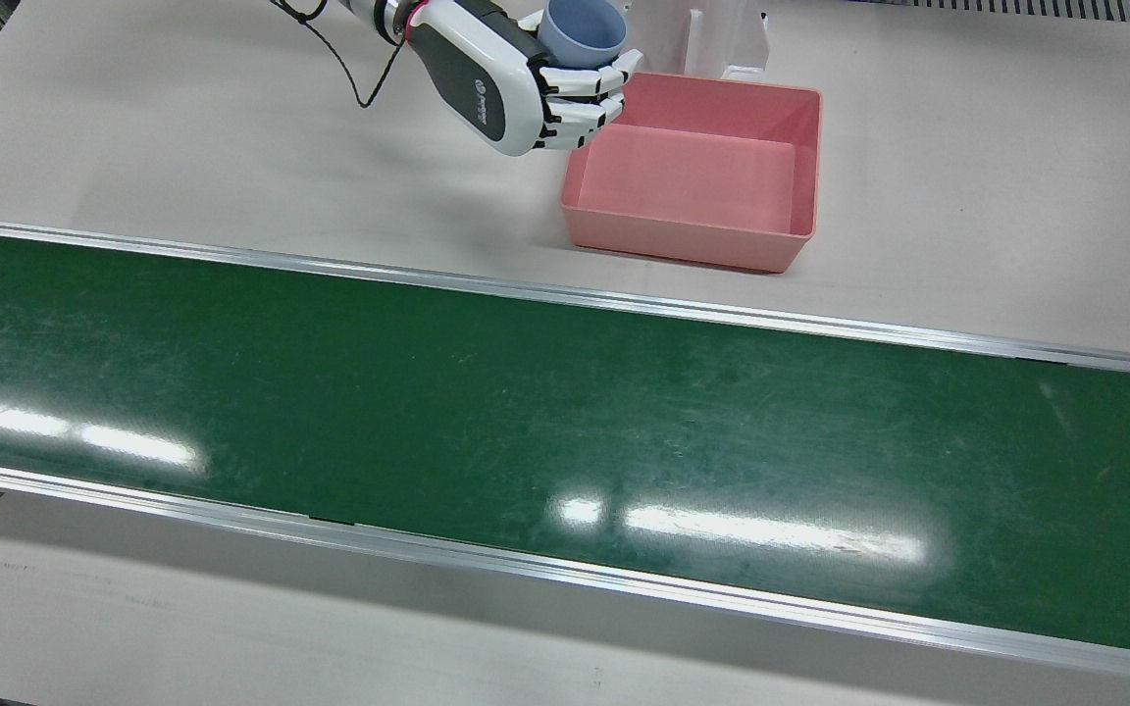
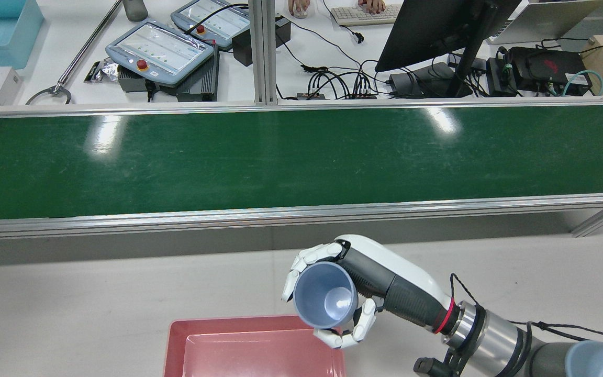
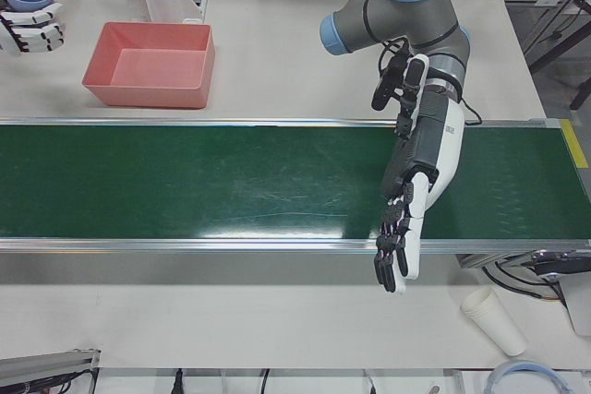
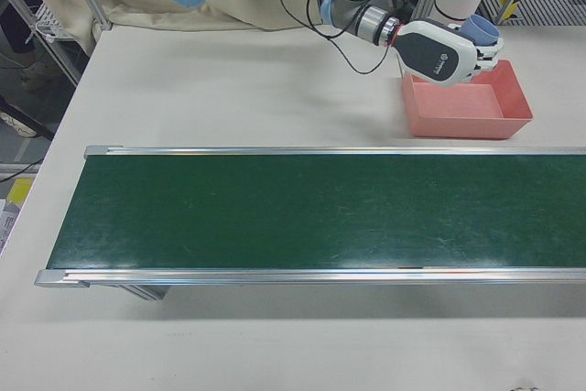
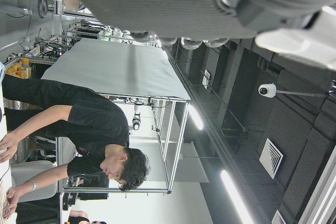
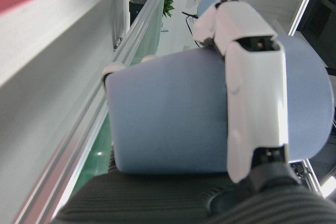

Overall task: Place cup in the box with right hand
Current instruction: 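Lift the cup off the belt and carry it toward the pink tray, then lower the cup into the pink tray and open the right hand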

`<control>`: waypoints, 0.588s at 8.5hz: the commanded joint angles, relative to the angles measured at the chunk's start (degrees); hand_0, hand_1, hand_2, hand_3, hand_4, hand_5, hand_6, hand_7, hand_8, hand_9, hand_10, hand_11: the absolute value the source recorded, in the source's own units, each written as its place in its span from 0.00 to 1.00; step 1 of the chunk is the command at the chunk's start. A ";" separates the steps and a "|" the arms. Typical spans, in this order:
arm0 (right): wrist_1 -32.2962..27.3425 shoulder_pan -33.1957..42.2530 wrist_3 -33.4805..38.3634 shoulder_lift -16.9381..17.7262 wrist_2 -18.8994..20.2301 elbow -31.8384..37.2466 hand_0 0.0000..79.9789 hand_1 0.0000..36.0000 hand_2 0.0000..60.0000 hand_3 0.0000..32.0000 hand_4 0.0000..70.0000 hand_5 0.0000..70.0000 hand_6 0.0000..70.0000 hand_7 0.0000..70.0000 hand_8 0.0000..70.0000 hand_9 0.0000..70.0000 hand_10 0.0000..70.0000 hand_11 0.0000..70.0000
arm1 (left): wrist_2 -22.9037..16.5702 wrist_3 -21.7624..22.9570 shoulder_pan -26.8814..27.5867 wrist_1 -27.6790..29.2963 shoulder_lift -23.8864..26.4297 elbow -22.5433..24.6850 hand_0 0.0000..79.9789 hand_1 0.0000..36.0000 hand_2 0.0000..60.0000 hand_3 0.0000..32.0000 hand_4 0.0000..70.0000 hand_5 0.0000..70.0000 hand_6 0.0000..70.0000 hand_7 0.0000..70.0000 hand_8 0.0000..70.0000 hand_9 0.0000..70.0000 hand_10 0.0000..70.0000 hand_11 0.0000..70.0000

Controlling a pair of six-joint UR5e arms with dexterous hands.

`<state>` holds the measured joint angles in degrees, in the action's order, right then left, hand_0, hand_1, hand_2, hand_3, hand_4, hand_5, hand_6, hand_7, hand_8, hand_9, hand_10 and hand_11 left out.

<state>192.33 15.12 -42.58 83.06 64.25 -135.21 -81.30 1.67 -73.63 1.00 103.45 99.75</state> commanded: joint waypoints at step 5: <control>-0.73 -10.90 -4.36 -1.32 -2.99 4.95 0.77 0.56 0.01 0.00 0.09 0.11 0.07 0.19 0.01 0.04 0.04 0.10 | 0.01 0.00 -0.02 -0.03 0.00 0.00 0.00 0.00 0.00 0.00 0.00 0.00 0.00 0.00 0.00 0.00 0.00 0.00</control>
<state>191.84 5.37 -47.01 82.00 61.35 -132.51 -81.30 1.67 -73.65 1.00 103.45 99.75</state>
